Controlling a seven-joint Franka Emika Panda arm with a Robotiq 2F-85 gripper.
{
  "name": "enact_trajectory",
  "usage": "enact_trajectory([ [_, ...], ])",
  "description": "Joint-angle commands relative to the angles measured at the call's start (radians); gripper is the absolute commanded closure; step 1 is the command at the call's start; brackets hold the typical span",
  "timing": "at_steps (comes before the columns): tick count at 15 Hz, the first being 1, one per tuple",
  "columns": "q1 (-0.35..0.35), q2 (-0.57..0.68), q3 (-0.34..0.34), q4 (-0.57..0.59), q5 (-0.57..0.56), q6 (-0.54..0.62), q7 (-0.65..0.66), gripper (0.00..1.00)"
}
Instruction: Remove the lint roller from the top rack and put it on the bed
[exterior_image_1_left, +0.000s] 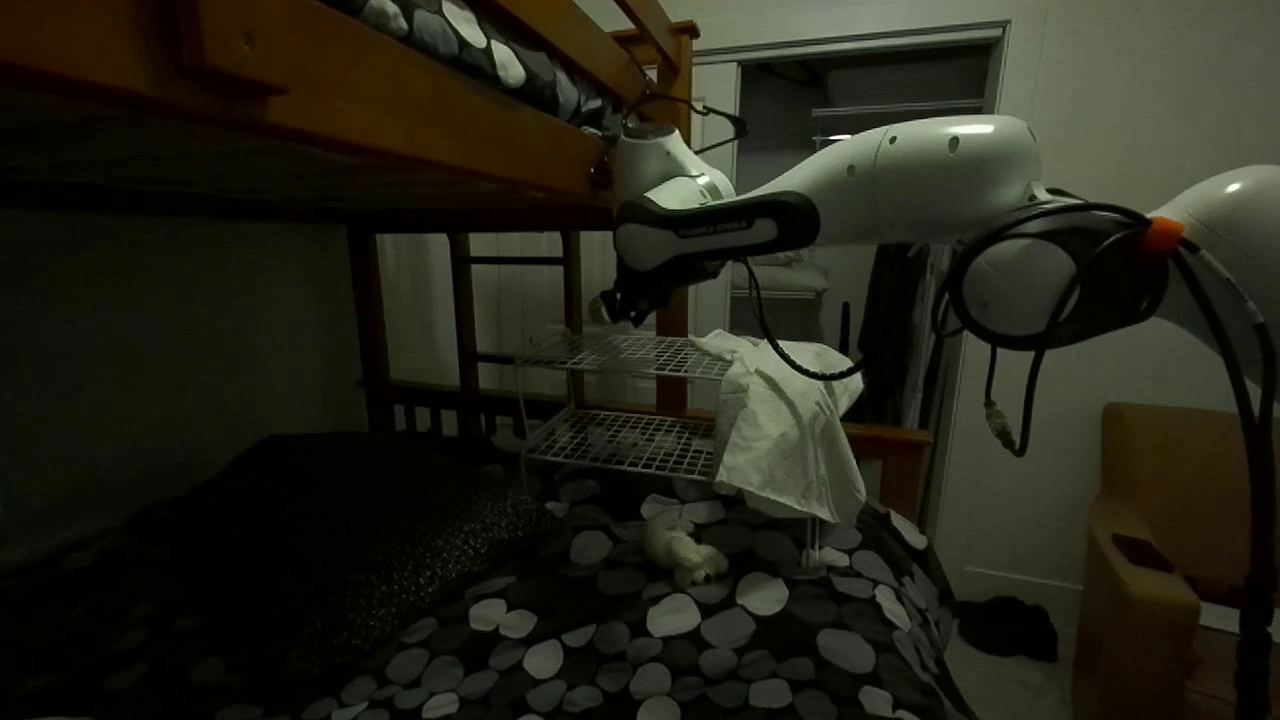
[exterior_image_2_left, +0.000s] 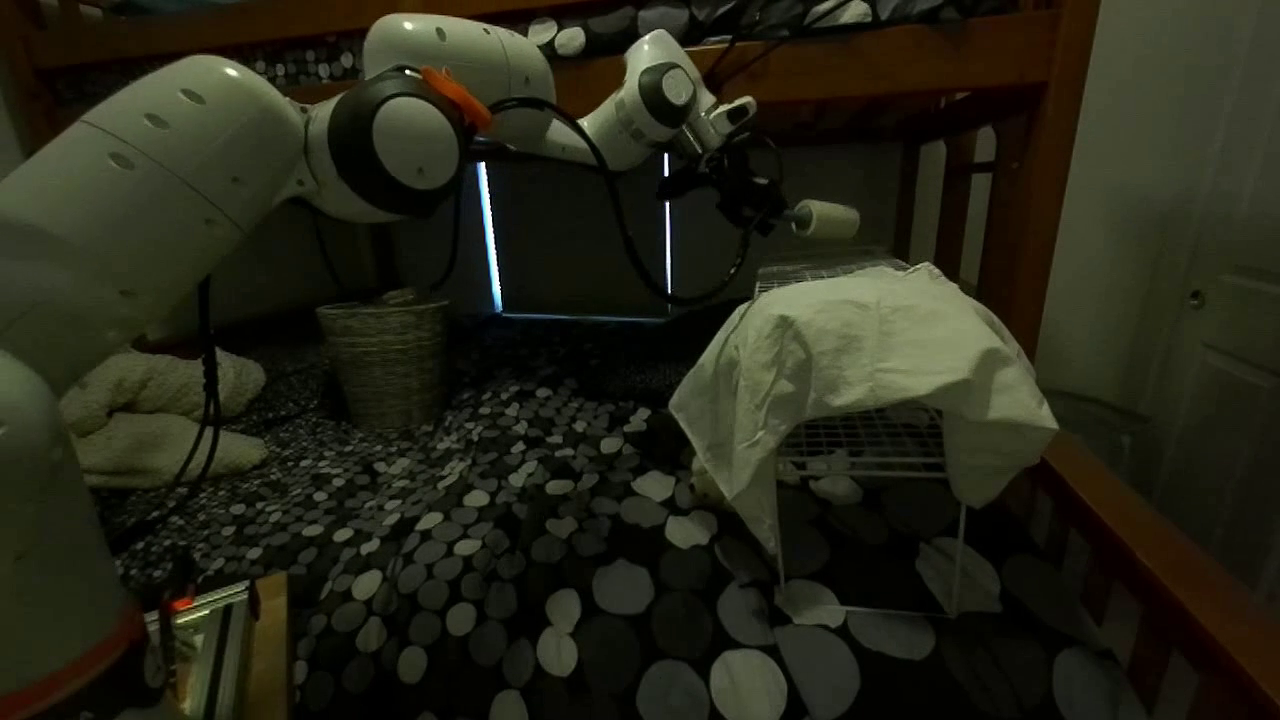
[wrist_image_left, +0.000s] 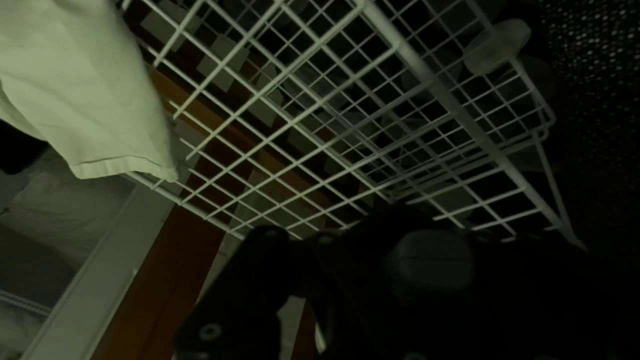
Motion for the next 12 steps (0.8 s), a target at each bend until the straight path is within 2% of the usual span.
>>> enact_trajectory([
  [1, 0.083, -0.047, -0.088, -0.064, -0.101, 0.02, 0.199, 0.98],
  [5, 0.163, -0.153, -0.17, -0.253, -0.237, 0.186, 0.413, 0.98],
  [9, 0.183, -0.224, -0.189, -0.417, -0.33, 0.383, 0.522, 0.98],
  [10, 0.166, -0.135, -0.171, -0.262, -0.282, 0.301, 0.457, 0.93],
  [12, 0.168, -0.163, -0.175, -0.326, -0.299, 0.352, 0.486, 0.93],
])
